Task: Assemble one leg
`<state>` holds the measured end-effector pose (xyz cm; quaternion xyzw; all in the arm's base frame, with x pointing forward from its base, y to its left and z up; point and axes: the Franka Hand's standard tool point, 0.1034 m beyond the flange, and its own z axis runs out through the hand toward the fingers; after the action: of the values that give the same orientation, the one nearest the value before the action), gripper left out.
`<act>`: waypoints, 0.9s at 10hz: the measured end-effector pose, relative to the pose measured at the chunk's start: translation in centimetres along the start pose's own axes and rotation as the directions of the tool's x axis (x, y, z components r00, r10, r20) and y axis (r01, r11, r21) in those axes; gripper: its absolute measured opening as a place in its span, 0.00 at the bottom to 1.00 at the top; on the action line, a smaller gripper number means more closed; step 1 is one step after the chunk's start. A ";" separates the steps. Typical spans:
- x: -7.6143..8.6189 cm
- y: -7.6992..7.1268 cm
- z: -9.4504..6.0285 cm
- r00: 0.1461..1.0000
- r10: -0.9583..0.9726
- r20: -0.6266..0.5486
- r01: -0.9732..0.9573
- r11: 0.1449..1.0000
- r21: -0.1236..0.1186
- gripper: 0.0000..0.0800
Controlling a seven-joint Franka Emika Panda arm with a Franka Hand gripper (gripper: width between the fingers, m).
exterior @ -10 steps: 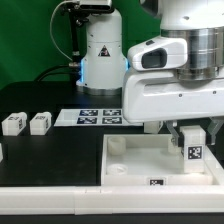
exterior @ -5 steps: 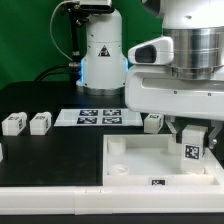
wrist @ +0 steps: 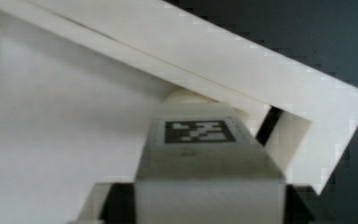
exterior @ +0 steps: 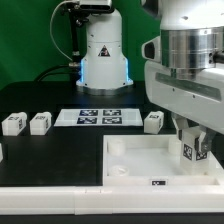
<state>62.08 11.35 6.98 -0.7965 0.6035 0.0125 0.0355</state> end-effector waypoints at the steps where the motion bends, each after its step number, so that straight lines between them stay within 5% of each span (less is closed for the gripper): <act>1: 0.0 0.0 0.0 0.996 0.085 0.001 -0.085 0.996 -0.001 0.36; 4: 0.0 0.0 0.0 0.997 0.072 0.001 -0.072 0.997 0.000 0.40; 5: 0.0 0.0 0.0 0.998 0.070 0.001 -0.070 0.998 -0.001 0.62; 6: -0.1 -0.1 0.0 1.000 0.000 0.000 0.000 1.000 -0.001 0.62; 7: -0.1 -0.1 0.0 0.989 -0.147 -0.002 0.147 0.989 0.000 0.77; 9: -0.3 -0.2 0.0 0.913 -0.408 -0.006 0.408 0.913 -0.002 0.80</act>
Offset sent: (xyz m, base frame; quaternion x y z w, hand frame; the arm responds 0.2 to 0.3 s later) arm 0.0000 0.0000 0.0000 0.0000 0.0000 -0.0899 0.9960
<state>62.16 11.69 7.03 -0.9048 0.4243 0.0026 0.0350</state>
